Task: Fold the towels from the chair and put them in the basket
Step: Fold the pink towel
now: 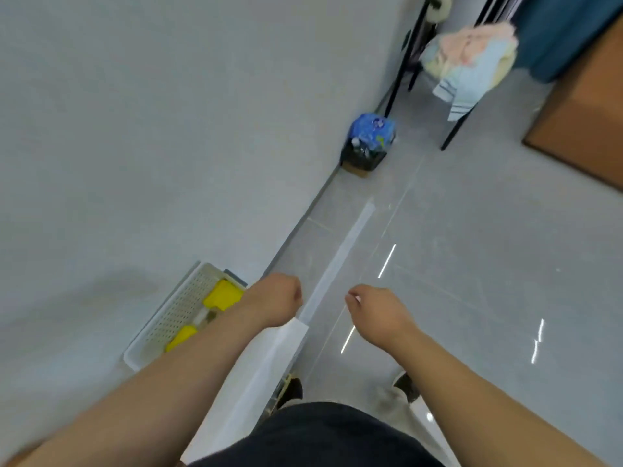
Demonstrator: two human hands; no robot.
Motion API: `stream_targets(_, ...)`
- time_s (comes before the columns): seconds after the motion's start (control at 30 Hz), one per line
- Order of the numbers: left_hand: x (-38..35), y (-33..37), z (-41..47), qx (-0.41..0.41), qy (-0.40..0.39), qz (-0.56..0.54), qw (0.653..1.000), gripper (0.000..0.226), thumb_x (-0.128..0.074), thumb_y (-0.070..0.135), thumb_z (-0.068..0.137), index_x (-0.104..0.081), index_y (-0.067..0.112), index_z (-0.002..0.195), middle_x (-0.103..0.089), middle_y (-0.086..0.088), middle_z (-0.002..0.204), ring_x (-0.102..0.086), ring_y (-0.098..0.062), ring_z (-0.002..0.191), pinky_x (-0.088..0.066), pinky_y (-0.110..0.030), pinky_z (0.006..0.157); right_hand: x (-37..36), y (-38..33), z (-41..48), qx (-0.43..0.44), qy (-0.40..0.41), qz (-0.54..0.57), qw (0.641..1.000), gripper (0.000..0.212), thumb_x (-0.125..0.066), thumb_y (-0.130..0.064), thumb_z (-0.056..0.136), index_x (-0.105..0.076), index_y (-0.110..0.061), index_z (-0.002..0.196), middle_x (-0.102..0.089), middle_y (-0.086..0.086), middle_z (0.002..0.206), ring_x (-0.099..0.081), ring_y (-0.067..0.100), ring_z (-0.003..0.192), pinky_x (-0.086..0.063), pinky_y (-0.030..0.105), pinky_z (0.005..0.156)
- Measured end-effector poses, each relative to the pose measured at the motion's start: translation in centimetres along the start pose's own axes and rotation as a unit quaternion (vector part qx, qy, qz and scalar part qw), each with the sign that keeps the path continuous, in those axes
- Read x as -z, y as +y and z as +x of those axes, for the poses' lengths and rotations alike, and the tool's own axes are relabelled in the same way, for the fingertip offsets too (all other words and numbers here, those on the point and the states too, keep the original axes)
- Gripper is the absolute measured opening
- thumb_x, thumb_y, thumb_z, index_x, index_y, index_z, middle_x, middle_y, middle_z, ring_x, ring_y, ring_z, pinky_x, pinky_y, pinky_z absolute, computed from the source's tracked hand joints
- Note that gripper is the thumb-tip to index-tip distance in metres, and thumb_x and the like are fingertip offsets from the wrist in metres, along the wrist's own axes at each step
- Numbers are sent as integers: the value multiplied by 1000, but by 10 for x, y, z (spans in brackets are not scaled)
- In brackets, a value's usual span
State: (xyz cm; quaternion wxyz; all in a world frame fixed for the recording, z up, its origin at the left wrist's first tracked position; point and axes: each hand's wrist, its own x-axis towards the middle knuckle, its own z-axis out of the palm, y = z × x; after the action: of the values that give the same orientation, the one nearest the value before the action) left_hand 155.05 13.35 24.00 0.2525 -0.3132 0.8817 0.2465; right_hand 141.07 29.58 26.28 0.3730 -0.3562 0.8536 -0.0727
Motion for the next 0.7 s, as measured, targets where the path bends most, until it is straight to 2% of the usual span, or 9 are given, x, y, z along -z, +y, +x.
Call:
stream_targets(0.17,55,135,41,-41,89,-25,995,21,-53,38,97,-67,24,104,-67,-1,111,-63,-22,101,-53,-36,88,107,85,-5,21,92,53,994,31,-41,-36,104,-68,-20,109,-69,0,95,-62,21,85,-50,31,74)
stream_targets(0.33,91,260,75,-67,152,-75,983,13,-60,36,91,-69,27,94,-72,4,101,-66,-18,94,-54,-35,85,214,167,-9,28,155,76,985,27,-46,-34,102,-69,-20,99,-68,-3,86,-61,19,80,-50,31,73)
stream_targets(0.5,119,355,116,-85,167,-118,975,12,-62,32,91,-71,26,93,-72,8,95,-66,-14,90,-54,-31,83,297,232,14,19,206,113,972,27,-50,-31,101,-70,-15,94,-67,0,81,-61,22,80,-47,30,72)
stream_targets(0.6,135,398,156,-84,165,-147,972,11,-62,33,90,-71,27,91,-70,13,89,-65,-9,85,-55,-29,81,336,268,40,14,207,145,967,25,-50,-34,102,-68,-18,93,-66,-4,77,-60,14,72,-43,27,65)
stream_targets(0.7,150,440,212,-88,172,-182,964,11,-62,29,91,-71,24,90,-70,11,87,-66,-8,78,-54,-24,73,376,308,81,13,211,151,966,24,-50,-34,102,-67,-20,93,-65,-6,75,-60,11,69,-43,26,61)
